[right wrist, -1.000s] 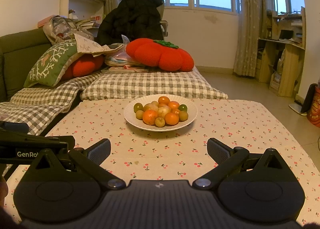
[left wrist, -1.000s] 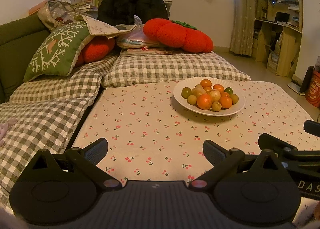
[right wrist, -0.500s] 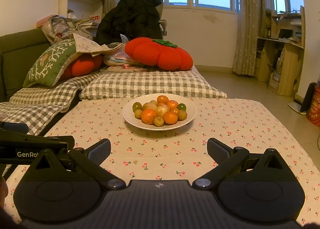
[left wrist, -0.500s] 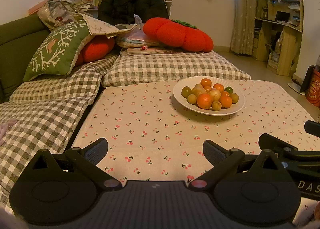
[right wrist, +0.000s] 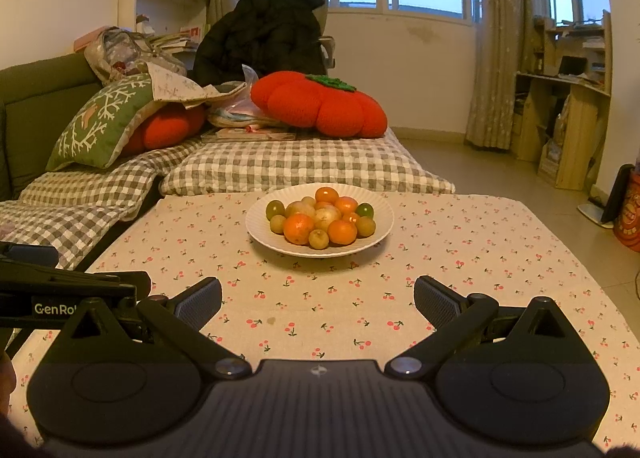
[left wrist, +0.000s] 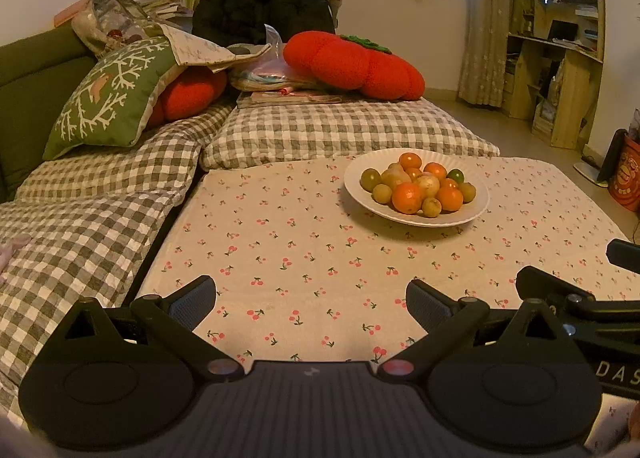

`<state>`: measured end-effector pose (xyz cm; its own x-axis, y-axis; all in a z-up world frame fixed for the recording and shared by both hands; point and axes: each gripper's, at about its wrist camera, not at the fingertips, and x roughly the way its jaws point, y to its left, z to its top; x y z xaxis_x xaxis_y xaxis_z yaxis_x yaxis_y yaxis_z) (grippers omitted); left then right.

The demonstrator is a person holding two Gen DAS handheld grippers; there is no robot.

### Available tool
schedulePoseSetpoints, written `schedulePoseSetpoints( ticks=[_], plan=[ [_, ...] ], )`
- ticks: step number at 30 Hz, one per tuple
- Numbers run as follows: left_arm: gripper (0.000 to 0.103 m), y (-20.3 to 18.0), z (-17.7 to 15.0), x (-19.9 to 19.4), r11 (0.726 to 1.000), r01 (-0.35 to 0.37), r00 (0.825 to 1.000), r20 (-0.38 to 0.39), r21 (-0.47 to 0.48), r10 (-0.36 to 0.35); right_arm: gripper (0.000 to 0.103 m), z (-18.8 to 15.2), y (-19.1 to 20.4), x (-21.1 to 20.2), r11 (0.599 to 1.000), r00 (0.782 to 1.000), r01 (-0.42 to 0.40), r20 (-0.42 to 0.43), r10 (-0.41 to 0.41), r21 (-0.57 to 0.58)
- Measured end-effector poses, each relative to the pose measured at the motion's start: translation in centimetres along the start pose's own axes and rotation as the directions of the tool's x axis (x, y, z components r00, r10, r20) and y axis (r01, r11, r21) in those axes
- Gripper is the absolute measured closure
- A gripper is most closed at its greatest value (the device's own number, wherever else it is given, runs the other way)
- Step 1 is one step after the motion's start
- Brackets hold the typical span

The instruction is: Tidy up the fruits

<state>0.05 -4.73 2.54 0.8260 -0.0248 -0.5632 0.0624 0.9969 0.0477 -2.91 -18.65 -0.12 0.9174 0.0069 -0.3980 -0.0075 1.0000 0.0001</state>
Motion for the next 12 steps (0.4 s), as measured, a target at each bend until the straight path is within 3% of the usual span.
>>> schedulePoseSetpoints(
  ticks=[12],
  plan=[
    [0.01, -0.09, -0.04, 0.06, 1.0, -0.004, 1.0, -0.009, 0.019, 0.004, 0.0, 0.11, -0.11, 0.1, 1.0, 1.0, -0.014, -0.003, 0.014, 0.013]
  ],
)
